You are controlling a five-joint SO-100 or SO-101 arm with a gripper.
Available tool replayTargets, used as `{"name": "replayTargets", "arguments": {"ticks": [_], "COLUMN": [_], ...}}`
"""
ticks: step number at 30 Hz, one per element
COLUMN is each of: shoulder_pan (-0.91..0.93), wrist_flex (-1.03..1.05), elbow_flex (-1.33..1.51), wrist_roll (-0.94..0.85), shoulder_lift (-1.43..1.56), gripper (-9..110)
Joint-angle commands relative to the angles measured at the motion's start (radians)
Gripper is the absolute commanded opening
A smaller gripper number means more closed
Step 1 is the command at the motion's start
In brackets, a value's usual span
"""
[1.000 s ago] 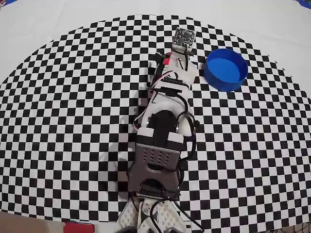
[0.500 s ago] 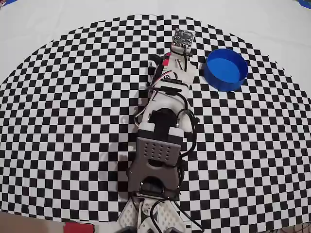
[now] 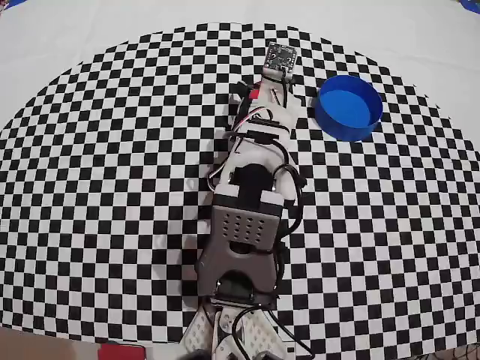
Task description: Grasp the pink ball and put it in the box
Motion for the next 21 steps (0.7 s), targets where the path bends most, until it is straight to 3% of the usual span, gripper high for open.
{"name": "replayTargets", "arguments": {"ticks": [1, 21], "shoulder_pan": [-0.006, -0.006], "wrist_flex": [-0.009, -0.005], "elbow_flex": [-0.048, -0.117], "wrist_roll": [-0.009, -0.009], "shoulder_lift": [0.002, -0.074], "gripper": [32, 32]}}
